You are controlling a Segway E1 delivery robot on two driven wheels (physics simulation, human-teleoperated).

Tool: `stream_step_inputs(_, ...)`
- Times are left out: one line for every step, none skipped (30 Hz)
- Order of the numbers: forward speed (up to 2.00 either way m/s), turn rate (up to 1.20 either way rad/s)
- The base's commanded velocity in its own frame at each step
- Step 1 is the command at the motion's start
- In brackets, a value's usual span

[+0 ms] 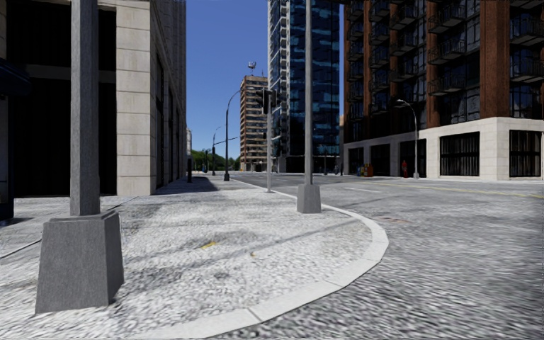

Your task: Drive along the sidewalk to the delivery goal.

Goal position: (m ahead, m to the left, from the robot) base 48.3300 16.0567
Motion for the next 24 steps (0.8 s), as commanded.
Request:
stream_step_inputs(1.76,0.51)
stream_step_inputs(1.72,0.51)
stream_step_inputs(1.7,0.51)
stream_step_inputs(1.7,0.51)
stream_step_inputs(1.69,0.51)
stream_step_inputs(1.68,0.51)
stream_step_inputs(1.68,0.51)
stream_step_inputs(1.68,0.5)
stream_step_inputs(1.68,0.5)
stream_step_inputs(1.68,0.45)
stream_step_inputs(1.68,0.34)
stream_step_inputs(1.68,0.27)
stream_step_inputs(1.68,0.24)
stream_step_inputs(1.68,0.24)
stream_step_inputs(1.65,0.23)
stream_step_inputs(1.64,0.23)
stream_step_inputs(1.62,0.0)
stream_step_inputs(1.61,0.0)
stream_step_inputs(1.61,0.0)
stream_step_inputs(1.59,0.0)
stream_step_inputs(1.59,0.0)
stream_step_inputs(1.59,0.0)
stream_step_inputs(1.58,0.0)
stream_step_inputs(1.58,0.0)
